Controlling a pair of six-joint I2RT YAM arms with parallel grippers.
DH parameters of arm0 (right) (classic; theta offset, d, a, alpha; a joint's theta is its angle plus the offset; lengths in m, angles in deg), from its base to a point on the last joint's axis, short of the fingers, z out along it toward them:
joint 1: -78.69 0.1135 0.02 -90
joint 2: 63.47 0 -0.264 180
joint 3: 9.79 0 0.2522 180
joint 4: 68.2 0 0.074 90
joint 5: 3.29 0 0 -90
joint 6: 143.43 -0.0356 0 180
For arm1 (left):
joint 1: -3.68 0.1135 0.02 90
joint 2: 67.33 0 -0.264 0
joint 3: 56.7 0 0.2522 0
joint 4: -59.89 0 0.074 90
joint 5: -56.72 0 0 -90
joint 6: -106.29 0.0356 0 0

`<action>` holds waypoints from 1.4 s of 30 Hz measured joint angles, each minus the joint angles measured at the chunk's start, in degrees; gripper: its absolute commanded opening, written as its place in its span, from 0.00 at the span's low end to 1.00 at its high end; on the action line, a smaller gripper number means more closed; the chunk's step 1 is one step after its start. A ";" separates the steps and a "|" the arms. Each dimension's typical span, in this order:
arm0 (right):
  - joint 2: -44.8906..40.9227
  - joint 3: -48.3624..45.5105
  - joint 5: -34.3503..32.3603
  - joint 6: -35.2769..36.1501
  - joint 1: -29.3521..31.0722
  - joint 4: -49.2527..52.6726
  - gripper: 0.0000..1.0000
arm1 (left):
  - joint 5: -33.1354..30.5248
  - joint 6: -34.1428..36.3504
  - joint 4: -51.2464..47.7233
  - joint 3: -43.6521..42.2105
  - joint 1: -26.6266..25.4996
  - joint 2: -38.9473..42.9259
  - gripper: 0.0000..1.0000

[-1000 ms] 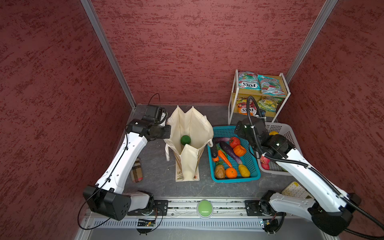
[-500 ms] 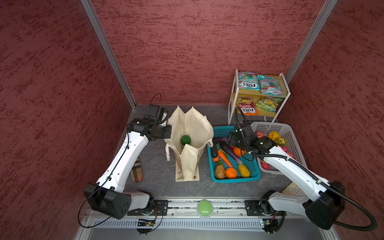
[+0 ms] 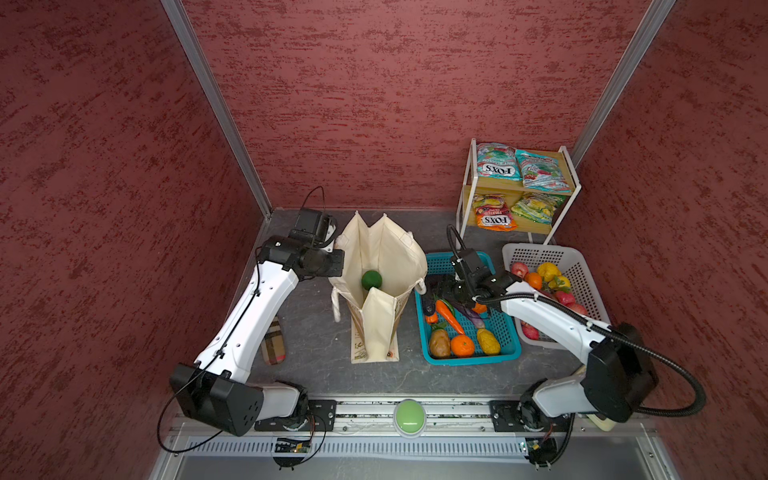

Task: Place the food into the grocery bag and tie it
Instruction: 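Lower the right gripper onto the dark eggplant and grasp it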

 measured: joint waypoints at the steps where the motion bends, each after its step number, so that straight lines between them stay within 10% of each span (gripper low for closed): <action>1: 0.50 0.00 0.52 -0.09 0.00 -0.68 0.67 | 0.00 -0.02 0.00 0.00 -0.02 0.00 0.00; 42: 11.47 0.96 7.26 -1.97 0.31 -7.10 0.56 | -0.02 -0.04 0.17 0.00 -0.35 0.02 0.00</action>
